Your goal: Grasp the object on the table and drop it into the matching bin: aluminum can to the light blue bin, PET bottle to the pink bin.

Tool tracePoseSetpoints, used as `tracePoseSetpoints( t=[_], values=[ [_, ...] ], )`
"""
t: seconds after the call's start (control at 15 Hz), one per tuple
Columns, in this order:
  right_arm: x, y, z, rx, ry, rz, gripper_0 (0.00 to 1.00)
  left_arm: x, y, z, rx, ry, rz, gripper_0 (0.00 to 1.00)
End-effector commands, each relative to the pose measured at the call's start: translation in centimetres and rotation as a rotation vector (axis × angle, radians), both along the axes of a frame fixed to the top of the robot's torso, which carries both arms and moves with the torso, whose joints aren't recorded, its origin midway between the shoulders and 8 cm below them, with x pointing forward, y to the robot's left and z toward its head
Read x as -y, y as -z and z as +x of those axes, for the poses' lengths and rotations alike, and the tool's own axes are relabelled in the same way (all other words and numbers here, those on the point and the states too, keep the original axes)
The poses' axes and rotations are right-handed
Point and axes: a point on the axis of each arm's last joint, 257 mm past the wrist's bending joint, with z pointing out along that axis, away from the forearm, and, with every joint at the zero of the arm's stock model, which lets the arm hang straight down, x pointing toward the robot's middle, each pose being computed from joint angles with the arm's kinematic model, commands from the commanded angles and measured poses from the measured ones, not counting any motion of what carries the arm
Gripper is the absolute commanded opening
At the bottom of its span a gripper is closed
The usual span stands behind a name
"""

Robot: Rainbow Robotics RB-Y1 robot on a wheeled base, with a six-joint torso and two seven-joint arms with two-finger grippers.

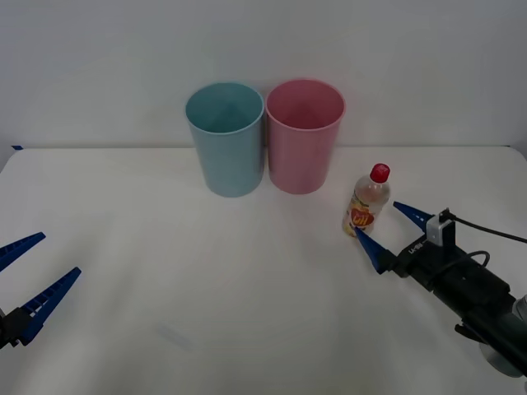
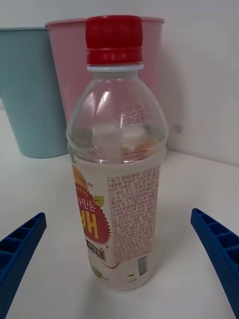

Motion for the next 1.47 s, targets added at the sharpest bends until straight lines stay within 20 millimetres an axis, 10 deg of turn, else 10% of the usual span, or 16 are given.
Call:
tracePoseSetpoints(
  t=[0.07,1.0,1.07,1.13,1.47],
  values=[
    [-1.1,0.2,1.4,0.000,-0.005,0.001,1.00,0.0,0.0,0.0,0.000,0.000,0.000,1.00],
    [-3.1,0.0,3.9,0.016,0.025,-0.046,1.00,0.0,0.0,0.0,0.000,0.000,0.000,1.00],
    [-3.1,0.0,3.9,0.019,0.025,-0.048,0.33,0.0,0.0,0.0,0.000,0.000,0.000,1.00],
    [-3.2,-0.1,3.9,0.021,0.023,-0.043,0.00,0.0,0.0,0.0,0.000,0.000,0.000,1.00],
    [-3.5,-0.2,3.8,0.023,0.016,-0.039,0.00,0.0,0.0,0.0,0.000,0.000,0.000,1.00]
  ],
)
